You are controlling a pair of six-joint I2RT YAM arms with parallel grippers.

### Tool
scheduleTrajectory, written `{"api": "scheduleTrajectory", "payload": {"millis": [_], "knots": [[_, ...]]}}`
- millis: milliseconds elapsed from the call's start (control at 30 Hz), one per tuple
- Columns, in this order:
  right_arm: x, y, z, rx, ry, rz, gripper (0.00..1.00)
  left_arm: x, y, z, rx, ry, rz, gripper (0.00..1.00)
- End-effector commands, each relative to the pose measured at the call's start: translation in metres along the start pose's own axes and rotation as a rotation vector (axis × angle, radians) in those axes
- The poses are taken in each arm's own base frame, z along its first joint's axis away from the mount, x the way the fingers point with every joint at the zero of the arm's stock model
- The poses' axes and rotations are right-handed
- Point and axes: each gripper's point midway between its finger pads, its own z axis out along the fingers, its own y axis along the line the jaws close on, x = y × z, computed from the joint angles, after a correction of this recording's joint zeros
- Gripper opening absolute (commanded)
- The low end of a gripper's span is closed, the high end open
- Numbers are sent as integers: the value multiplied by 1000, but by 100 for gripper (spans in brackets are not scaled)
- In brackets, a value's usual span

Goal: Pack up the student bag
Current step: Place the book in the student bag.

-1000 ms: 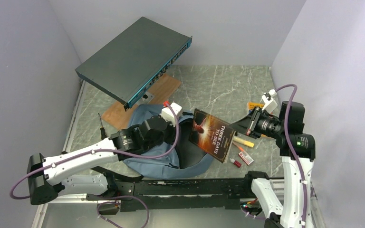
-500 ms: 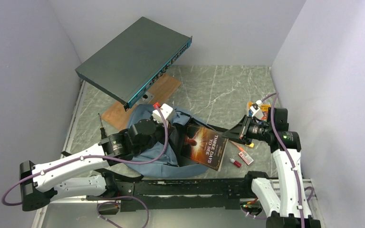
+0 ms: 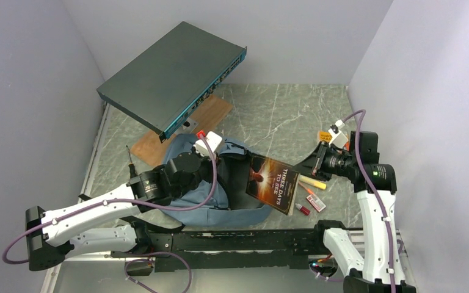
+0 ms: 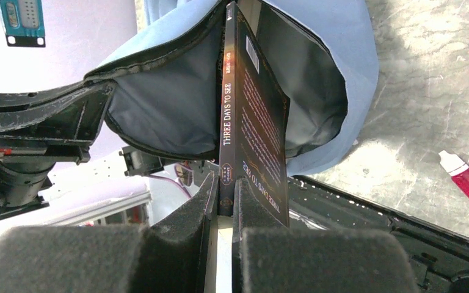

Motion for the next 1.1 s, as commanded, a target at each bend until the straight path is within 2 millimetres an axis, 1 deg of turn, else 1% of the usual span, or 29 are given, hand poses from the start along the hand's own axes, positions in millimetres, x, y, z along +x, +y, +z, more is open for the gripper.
{"api": "scheduleTrajectory", "payload": {"millis": [0,67,167,200,267,333,433,500,533,567,633,667,700,767,833,933,1067], "knots": [[2,25,-9,-85,26,-49,0,-70,4,-11,-26,-196,-31,0],[7,25,-6,-90,59,-47,0,-76,2,-14,-11,-213,-25,0],[17,29,4,-162,122,-7,0,-88,-2,-19,27,-248,-17,0],[17,28,8,-176,122,5,0,-90,-4,-21,38,-255,-15,0],[13,20,19,-175,107,23,0,-89,-6,-21,53,-256,-20,0],[7,2,38,-154,91,59,0,-82,-11,-16,71,-239,-26,0],[-6,-14,63,-162,77,68,0,-65,-25,-5,120,-179,-50,0],[-18,-33,76,-82,55,47,2,-54,-35,3,155,-138,-67,0],[-22,-43,79,-28,45,37,5,-48,-39,7,165,-117,-75,0],[-27,-49,81,2,30,14,9,-43,-43,10,172,-96,-81,0],[-34,-62,84,69,-11,3,29,-33,-48,17,183,-58,-89,0],[-33,-64,85,71,-11,2,36,-29,-52,19,192,-42,-91,0],[-30,-64,88,50,-3,6,40,-28,-55,21,204,-34,-92,0],[-17,-67,94,10,24,49,44,-25,-61,24,231,-25,-94,0],[-3,-62,98,-32,40,64,46,-24,-65,26,248,-25,-99,0],[7,-50,100,-81,12,85,48,-23,-68,28,259,-20,-103,0],[18,-43,103,-97,-15,95,52,-22,-70,29,267,-17,-98,0]]}}
